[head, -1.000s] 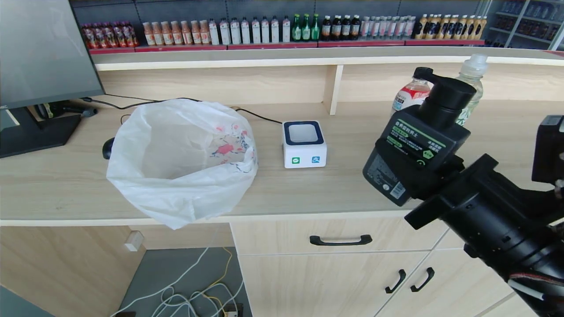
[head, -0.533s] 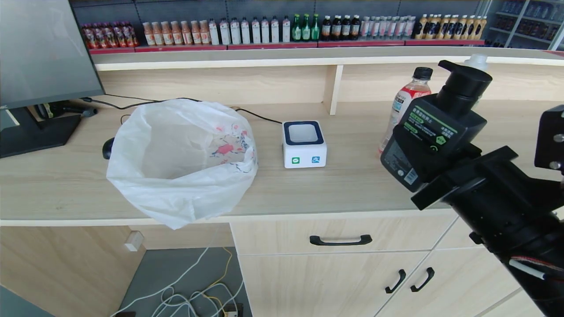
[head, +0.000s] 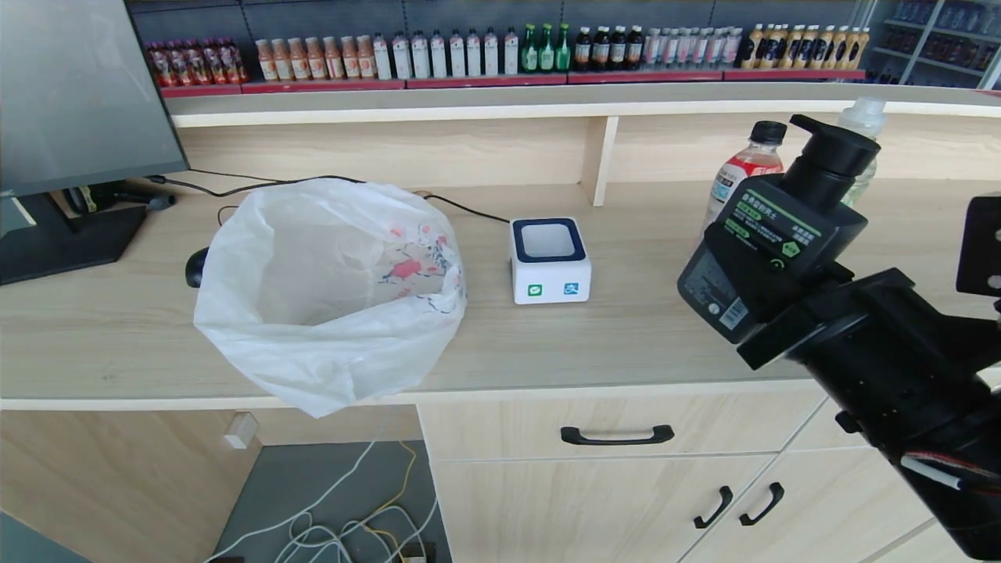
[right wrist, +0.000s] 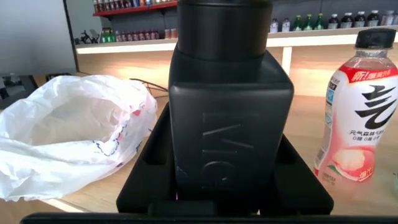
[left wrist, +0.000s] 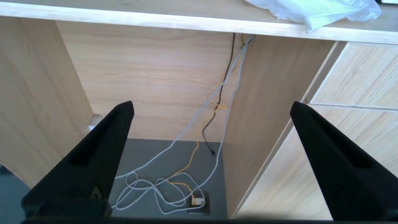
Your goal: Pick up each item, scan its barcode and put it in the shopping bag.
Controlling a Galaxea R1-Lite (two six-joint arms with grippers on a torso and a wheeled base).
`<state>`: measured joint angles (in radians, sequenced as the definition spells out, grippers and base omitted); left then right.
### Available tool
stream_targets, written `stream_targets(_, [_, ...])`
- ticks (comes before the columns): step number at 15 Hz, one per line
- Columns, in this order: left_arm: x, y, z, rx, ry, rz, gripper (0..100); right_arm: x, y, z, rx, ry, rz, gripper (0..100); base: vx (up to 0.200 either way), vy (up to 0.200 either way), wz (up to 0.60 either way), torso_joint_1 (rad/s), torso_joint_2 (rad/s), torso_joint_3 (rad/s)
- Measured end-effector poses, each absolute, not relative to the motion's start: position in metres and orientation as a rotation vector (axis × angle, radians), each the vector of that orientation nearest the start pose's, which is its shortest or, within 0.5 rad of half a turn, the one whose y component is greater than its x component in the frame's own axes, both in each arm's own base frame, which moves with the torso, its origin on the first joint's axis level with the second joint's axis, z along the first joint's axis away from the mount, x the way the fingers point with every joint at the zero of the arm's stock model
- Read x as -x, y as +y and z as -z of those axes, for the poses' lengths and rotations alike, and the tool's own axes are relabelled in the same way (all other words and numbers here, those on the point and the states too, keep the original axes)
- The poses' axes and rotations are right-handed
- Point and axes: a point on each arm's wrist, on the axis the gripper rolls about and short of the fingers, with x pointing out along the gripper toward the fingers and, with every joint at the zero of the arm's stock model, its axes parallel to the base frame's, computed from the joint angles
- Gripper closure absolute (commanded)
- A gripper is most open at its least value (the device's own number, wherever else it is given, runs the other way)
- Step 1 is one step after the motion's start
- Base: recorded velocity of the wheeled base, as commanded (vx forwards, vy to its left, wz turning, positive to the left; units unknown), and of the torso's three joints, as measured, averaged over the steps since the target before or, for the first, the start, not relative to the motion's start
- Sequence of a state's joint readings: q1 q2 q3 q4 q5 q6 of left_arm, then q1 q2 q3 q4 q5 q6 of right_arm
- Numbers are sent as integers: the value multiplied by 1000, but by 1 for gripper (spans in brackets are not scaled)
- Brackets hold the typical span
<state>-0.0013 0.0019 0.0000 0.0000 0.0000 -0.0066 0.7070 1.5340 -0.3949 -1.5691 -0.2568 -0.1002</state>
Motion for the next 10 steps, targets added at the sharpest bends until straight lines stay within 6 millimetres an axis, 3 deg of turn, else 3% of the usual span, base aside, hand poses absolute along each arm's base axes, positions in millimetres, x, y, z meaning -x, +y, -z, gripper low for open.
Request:
stream_targets(2, [23,0,-76,7,2,3,0,-175,140,-214,-106,-401,-423,100,0,200,0,5,0,2])
stream_targets(10, [23,0,-76,6,2,1,0,-194,149,-209,-70,-392,-455,100,0,0,0,0,0,0])
